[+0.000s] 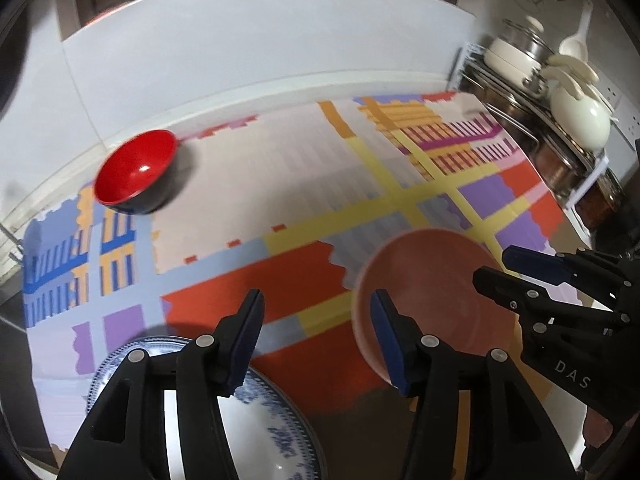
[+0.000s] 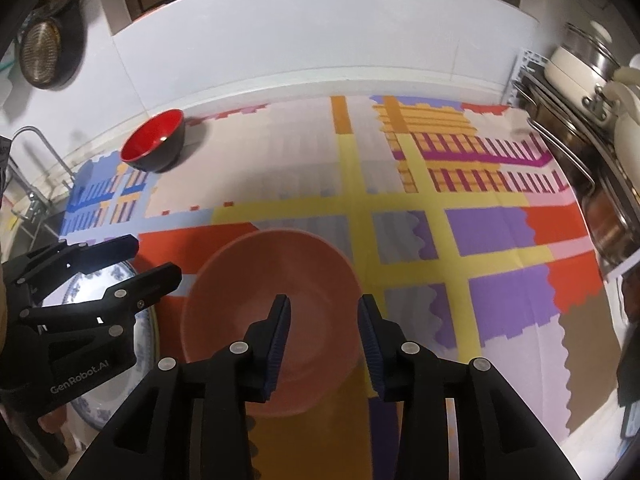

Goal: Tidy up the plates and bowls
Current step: 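Lower the pink bowl into the white bowl and open both grippers, then move both grippers to the red bowl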

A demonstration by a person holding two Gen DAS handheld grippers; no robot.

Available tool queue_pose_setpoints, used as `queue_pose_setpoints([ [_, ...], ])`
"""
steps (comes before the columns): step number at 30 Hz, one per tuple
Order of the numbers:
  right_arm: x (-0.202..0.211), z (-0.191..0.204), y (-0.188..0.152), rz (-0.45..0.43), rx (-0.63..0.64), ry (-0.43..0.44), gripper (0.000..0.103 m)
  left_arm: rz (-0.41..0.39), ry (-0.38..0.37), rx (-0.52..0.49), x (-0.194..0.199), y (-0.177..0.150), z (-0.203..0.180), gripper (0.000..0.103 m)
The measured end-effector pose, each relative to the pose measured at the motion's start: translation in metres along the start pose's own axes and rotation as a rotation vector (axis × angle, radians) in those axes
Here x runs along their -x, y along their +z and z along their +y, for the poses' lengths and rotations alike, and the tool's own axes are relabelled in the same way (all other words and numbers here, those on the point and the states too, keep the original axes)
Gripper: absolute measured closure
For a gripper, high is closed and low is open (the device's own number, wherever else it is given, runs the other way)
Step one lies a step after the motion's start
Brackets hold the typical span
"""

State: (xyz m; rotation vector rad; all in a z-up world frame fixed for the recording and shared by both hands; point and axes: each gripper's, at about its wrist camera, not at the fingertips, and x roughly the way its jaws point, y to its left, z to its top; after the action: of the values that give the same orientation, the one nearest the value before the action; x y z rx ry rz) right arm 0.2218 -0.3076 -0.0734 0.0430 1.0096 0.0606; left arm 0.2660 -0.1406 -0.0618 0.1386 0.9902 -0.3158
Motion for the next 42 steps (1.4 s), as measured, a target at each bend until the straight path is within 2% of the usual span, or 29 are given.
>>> queue_pose_setpoints([
  [7,0.001,0.02,0.024,-0.062,0.035,0.032,0.067,-0.032,0.052,0.058,0.007,0.011,0.03,0.047],
  [16,0.005,0.052,0.062,-0.14,0.108,0.061,0.067,-0.114,0.138,0.092,0.029,0.03,0.064,0.044],
  [19,0.003,0.063,0.076,-0.15,0.125,0.094,0.067,-0.123,0.144,0.108,0.032,0.035,0.075,0.044],
  [25,-0.012,0.081,0.103,-0.14,0.145,0.156,0.067,-0.12,0.186,0.141,0.028,0.045,0.104,0.044],
  [35,-0.047,0.123,0.146,-0.101,0.193,0.146,0.067,-0.098,0.274,0.2,0.021,0.061,0.162,0.044],
  [42,-0.069,0.151,0.165,-0.076,0.234,0.187,0.067,-0.07,0.291,0.232,0.004,0.071,0.197,0.044],
])
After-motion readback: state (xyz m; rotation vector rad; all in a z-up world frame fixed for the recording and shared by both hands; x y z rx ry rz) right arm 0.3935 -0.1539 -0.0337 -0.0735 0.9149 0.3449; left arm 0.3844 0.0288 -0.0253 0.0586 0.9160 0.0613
